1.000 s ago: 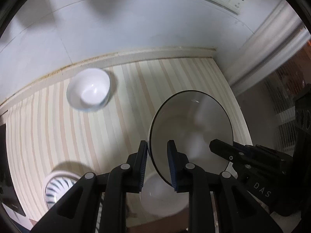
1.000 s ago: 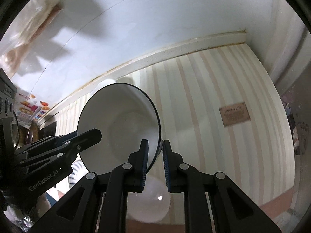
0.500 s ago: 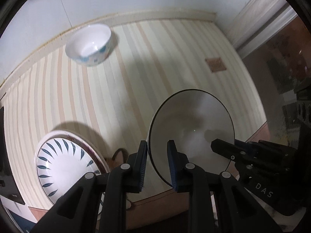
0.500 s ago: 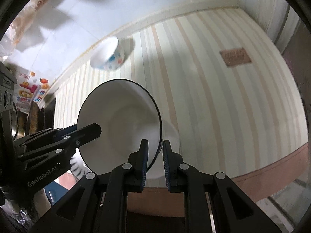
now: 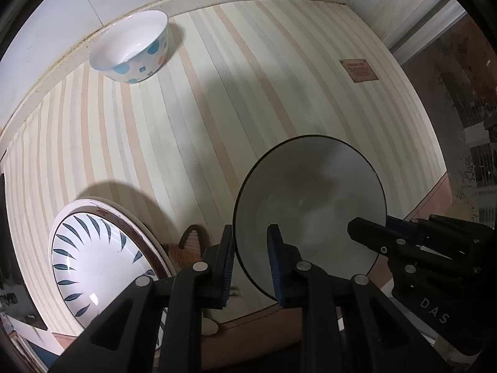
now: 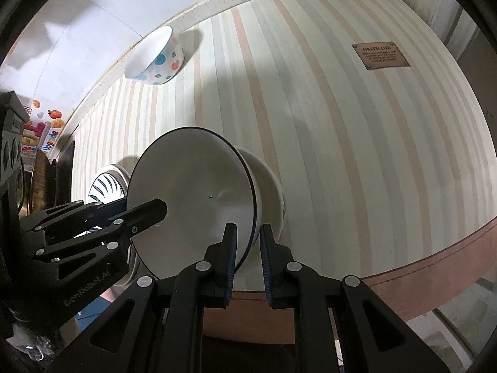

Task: Organize plates and bowls
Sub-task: 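Lower the held bowl into the blue-rimmed bowl and grip both rims, then carry the two nested bowls to the blue-dot bowl and lower them in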

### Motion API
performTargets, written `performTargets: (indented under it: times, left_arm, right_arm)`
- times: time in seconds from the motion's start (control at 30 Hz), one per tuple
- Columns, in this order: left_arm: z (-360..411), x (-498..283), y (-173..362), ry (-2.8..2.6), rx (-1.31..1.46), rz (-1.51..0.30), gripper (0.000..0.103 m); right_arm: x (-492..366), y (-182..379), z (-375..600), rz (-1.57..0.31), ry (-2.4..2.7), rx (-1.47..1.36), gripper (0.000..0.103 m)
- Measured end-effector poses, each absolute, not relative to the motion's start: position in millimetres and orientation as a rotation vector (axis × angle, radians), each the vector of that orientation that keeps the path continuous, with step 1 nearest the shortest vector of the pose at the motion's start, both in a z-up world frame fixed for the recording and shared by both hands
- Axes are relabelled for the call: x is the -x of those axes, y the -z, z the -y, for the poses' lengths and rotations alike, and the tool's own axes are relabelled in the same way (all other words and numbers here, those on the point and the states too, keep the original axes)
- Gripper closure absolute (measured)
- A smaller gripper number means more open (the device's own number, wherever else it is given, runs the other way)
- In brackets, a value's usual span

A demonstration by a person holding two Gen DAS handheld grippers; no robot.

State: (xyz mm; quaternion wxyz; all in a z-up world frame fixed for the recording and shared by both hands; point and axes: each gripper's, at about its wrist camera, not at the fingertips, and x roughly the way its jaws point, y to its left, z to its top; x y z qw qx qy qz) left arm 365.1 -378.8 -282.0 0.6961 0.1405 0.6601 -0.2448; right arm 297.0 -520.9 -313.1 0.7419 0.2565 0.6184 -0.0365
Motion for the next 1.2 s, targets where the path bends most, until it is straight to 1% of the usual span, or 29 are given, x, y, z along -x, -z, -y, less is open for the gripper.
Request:
performTargets:
  times: [0.47, 0.6, 0.73, 0.83, 0.9, 0.93, 1.0, 1.03, 1.1, 1.2]
  left_arm:
    - [383.4, -362.0, 299.1, 0.542, -0.337, -1.515, 0.085]
    - [383.9, -361.6, 300.0, 0.544, -0.330, -1.517, 0.085]
    - [373.8, -365.7, 282.9, 0.552, -0.288, -1.511, 0.085]
    - [356.2, -385.9, 256.6, 0.517, -0.225, -1.461, 0.083]
    - [339.6, -411.9, 243.8, 0.458, -0.163, -1.435, 0.080]
    - [329.0, -432.3, 239.3, 0.419, -0.123, -1.417, 0.077]
    - [311.7, -467.2, 239.4, 0.337, -0.073, -1.394, 0.076]
    - [303.2, -484.5, 242.0, 0.297, -0.045, -1.389, 0.076]
    - [285.3, -523.8, 253.6, 0.215, 0.023, -1.391, 0.076]
    - [269.5, -571.9, 278.3, 0.160, 0.123, -1.432, 0.076]
  right_arm:
    - [-306.2, 320.2, 522.3, -1.396, 0.088, -0.526, 0.086]
    - [-309.1, 320.5, 523.5, -1.417, 0.089, -0.505, 0.083]
    - [-313.1, 313.9, 529.0, -1.448, 0.058, -0.497, 0.083]
    - [-321.7, 290.3, 541.8, -1.420, 0.060, -0.490, 0.083]
    - [-337.6, 271.0, 552.6, -1.374, 0.053, -0.507, 0.080]
    - [-350.4, 263.0, 557.2, -1.347, 0.044, -0.517, 0.077]
    - [-388.4, 253.1, 560.8, -1.296, 0.006, -0.520, 0.056]
    - [-405.9, 252.1, 560.3, -1.281, -0.009, -0.518, 0.054]
    - [-447.1, 256.4, 556.3, -1.244, -0.042, -0.522, 0.054]
    - [-511.6, 278.6, 548.3, -1.241, -0.092, -0.536, 0.054]
